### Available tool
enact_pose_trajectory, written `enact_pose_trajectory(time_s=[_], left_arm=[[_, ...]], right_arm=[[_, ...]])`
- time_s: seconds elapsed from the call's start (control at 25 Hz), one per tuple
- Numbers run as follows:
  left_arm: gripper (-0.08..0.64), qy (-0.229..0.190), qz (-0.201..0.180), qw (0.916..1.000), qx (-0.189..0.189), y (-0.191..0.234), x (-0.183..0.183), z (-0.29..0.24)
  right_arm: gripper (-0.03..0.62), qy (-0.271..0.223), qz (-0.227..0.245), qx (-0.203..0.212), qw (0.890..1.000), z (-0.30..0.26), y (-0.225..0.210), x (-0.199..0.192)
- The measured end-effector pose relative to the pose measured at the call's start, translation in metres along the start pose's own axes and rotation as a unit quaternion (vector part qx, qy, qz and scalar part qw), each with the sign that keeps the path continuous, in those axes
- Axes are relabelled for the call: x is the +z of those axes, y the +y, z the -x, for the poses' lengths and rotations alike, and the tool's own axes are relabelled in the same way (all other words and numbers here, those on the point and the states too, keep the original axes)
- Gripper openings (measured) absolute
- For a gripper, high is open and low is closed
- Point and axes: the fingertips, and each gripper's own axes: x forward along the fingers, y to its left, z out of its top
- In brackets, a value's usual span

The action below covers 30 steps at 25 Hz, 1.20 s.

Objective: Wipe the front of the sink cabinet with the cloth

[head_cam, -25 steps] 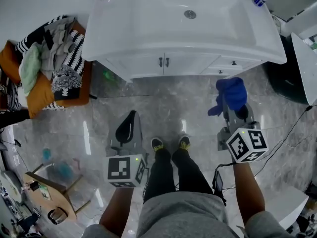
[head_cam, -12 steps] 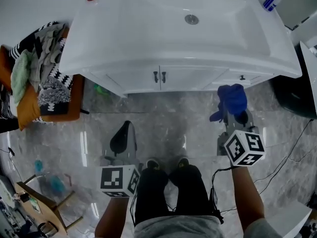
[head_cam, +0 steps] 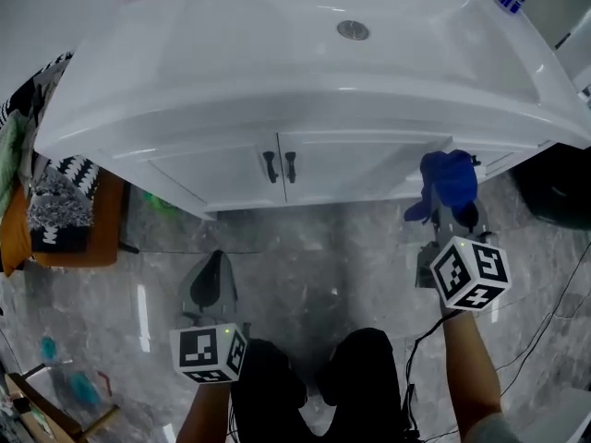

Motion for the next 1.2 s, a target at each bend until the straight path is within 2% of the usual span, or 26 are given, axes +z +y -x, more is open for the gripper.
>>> enact_pose_trajectory(time_s=[0.12,0.24,0.44,0.64,0.8,0.96,1.2], left_arm=[[0.009,-0.026,-0.007,0.9996,0.002,0.006,-0.038,-0.031],[0.009,-0.059,-0.019,0.9979,0.02,0.014,-0.076,-0.049],[0.009,-0.089,-0.015,0.9952,0.037,0.032,-0.125,-0.07],[0.009,-0.128,0.007,0.9903,0.053,0.047,-0.14,-0.074],[0.009,-0.139,0.015,0.9891,0.045,0.048,-0.139,-0.081],[0.009,-0.146,-0.002,0.988,0.05,0.045,-0.144,-0.089],[0.009,-0.149,0.011,0.9863,0.07,0.058,-0.15,-0.084]], right_arm=[[0.066,-0.044,0.008,-0.007,0.999,-0.02,-0.009,-0.009],[0.066,-0.088,0.007,-0.016,0.996,-0.029,-0.016,-0.011],[0.066,-0.15,0.024,-0.039,0.988,-0.028,-0.022,-0.004],[0.066,-0.14,0.04,-0.078,0.986,-0.054,-0.013,-0.005],[0.067,-0.148,0.02,-0.111,0.983,-0.061,0.0,-0.008],[0.067,-0.144,-0.002,-0.078,0.987,-0.066,0.032,-0.016],[0.067,-0.141,-0.032,-0.008,0.989,-0.075,0.113,-0.021]])
